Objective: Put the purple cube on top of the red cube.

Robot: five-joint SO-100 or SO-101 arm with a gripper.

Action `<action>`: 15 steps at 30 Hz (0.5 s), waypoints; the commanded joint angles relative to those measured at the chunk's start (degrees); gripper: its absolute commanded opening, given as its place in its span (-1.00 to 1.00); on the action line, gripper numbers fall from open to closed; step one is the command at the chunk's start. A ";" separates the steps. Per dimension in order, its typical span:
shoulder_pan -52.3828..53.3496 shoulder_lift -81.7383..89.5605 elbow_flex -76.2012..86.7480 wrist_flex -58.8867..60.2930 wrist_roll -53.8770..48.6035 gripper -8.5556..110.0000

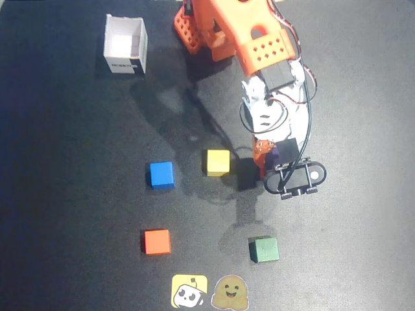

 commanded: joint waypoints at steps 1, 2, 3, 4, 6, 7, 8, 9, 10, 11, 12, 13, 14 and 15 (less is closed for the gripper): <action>-0.35 3.34 0.00 -0.88 -0.53 -0.64; -0.35 3.52 0.09 -1.05 -0.53 -0.61; -0.35 3.60 0.35 -1.41 -0.53 -0.58; -0.35 3.78 0.62 -1.76 -0.44 -0.58; -0.35 3.96 1.14 -2.72 -0.53 -0.58; -0.44 4.04 1.41 -3.25 -0.53 -0.57; -0.44 4.13 1.49 -3.60 -0.62 -0.50; -0.53 4.39 1.58 -3.96 -0.79 -0.46; -0.53 4.66 1.58 -4.13 -0.79 -0.46; -0.53 4.92 1.58 -4.31 -0.70 -0.46; -0.53 5.27 1.58 -4.39 -0.70 -0.46; -0.53 5.62 1.49 -4.39 -0.62 -0.46; -0.53 5.98 1.41 -4.39 -0.62 -0.46; -0.53 6.42 1.32 -4.31 -0.62 -0.46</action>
